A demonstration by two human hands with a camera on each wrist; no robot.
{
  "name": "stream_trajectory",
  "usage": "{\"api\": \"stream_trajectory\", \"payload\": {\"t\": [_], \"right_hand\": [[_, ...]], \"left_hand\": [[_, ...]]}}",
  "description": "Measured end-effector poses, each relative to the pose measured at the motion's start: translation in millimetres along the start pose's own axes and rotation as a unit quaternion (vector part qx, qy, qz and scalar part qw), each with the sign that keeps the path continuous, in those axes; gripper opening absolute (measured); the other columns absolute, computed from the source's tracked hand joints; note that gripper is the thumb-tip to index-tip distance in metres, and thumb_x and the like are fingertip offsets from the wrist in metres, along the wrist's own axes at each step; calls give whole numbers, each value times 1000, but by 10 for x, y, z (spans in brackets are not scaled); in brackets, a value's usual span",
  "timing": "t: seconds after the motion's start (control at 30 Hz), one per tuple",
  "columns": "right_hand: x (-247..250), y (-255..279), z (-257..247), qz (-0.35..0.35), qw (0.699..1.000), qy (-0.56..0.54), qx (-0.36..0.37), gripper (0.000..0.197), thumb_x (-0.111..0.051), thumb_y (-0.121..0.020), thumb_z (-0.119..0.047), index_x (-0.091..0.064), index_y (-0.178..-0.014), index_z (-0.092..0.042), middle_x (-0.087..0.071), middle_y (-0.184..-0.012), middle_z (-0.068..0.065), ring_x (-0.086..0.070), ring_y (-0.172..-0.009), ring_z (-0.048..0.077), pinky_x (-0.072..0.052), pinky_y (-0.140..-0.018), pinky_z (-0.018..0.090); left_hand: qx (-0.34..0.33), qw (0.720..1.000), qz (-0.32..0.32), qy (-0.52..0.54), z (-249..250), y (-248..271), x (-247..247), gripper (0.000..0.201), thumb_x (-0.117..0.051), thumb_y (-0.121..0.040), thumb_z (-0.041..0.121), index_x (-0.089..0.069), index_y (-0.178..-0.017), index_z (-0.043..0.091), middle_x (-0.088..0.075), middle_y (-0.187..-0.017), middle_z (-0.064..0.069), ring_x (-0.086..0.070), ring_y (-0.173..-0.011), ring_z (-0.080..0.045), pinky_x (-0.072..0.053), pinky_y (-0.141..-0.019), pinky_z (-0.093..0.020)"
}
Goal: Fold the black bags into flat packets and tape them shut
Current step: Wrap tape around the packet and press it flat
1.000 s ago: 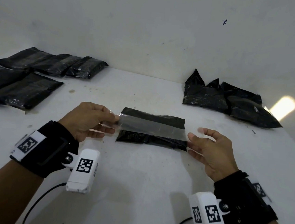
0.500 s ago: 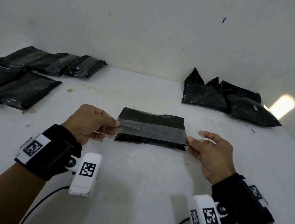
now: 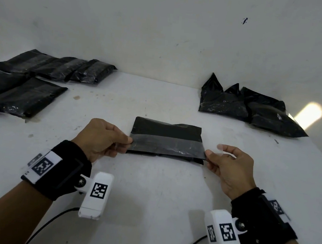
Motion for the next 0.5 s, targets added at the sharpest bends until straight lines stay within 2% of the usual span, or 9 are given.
{"api": "stream_trajectory", "payload": {"t": [0.1, 0.2, 0.33, 0.5], "right_hand": [[0, -20, 11, -4, 1000, 8, -2, 32, -74, -78, 11, -59, -102, -3, -58, -77, 20, -61, -60, 26, -55, -51, 24], [23, -41, 20, 2, 999, 43, 9, 34, -77, -77, 9, -59, -104, -2, -57, -70, 15, -63, -56, 25, -54, -49, 26], [49, -39, -60, 16, 987, 146, 60, 33, -83, -75, -2, -62, -99, -11, -62, -63, 9, -65, -60, 23, -40, -41, 23], [6, 2, -146, 5, 970, 219, 107, 33, -83, -75, -6, -61, -98, -14, -66, -60, 7, -62, -52, 18, -38, -50, 23]], "left_hand": [[-8, 1000, 5, -11, 2, -20, -1, 22, -77, -77, -1, -66, -86, -18, -72, -75, -24, -65, -54, -21, -45, -42, -21], [-10, 1000, 7, -21, -1, -37, -7, 21, -77, -78, 0, -67, -85, -17, -72, -72, -23, -63, -52, -19, -42, -41, -19], [-13, 999, 13, -40, -5, -57, -13, 17, -77, -78, 1, -69, -81, -13, -72, -72, -22, -62, -50, -18, -36, -40, -19], [-21, 997, 31, -73, -6, -97, -23, 15, -80, -77, 6, -72, -71, -6, -71, -67, -21, -59, -53, -23, -30, -42, -17]]}}
Point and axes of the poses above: each hand's wrist, its own y-axis away from the middle knuckle, its own x-axis out of the back of the hand, z = x × y, the point moved 8 cm from there along -y, towards the middle knuckle
